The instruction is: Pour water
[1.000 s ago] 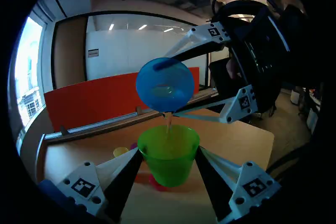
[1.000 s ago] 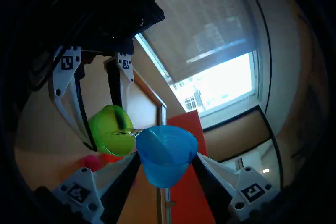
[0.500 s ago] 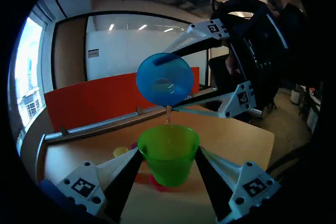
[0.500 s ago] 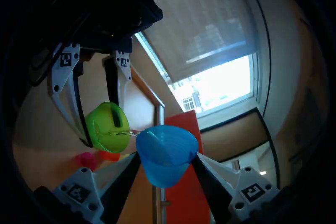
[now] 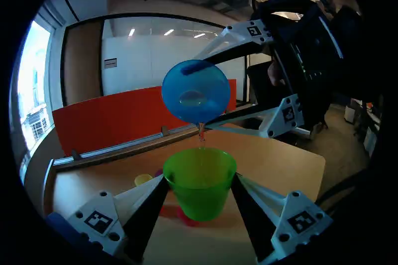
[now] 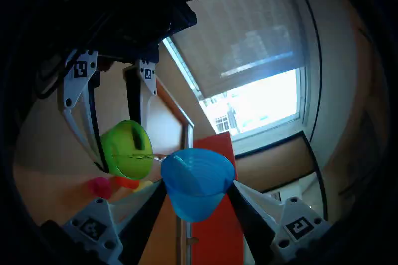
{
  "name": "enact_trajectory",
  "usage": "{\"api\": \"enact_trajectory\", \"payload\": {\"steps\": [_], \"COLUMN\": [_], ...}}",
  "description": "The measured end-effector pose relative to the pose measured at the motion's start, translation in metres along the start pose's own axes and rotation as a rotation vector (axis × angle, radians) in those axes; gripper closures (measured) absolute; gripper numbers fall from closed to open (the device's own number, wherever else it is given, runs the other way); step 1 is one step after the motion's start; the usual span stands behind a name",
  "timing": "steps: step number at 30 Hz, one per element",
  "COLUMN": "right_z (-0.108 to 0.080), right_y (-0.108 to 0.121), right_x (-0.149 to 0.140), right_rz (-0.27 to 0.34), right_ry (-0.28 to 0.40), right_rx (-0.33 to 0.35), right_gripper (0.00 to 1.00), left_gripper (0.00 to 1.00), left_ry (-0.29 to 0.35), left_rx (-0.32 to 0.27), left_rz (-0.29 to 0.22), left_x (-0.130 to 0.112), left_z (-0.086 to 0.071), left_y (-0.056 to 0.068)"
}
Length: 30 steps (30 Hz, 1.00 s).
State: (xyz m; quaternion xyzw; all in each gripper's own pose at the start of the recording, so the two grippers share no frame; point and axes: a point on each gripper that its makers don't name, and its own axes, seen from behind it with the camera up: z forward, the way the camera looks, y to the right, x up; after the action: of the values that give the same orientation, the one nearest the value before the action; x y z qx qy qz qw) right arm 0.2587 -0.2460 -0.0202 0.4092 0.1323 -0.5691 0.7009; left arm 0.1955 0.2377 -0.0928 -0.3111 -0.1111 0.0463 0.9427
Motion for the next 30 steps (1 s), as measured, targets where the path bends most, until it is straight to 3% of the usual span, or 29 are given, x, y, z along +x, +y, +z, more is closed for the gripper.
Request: {"api": "enact_trajectory", "payload": {"steps": [30], "right_z": [-0.0038], "right_y": [0.0082], "right_x": [-0.0005], "right_rz": [-0.063], "right_ry": [0.001], "right_rx": [-0.011], "right_gripper": [0.12], "left_gripper": [0.15], "left_ry": [0.001], "left_rx": [-0.007], "left_rz": [0.007], "left_x": [0.0004], "left_z": [0.0009], "left_y": [0.0036]}}
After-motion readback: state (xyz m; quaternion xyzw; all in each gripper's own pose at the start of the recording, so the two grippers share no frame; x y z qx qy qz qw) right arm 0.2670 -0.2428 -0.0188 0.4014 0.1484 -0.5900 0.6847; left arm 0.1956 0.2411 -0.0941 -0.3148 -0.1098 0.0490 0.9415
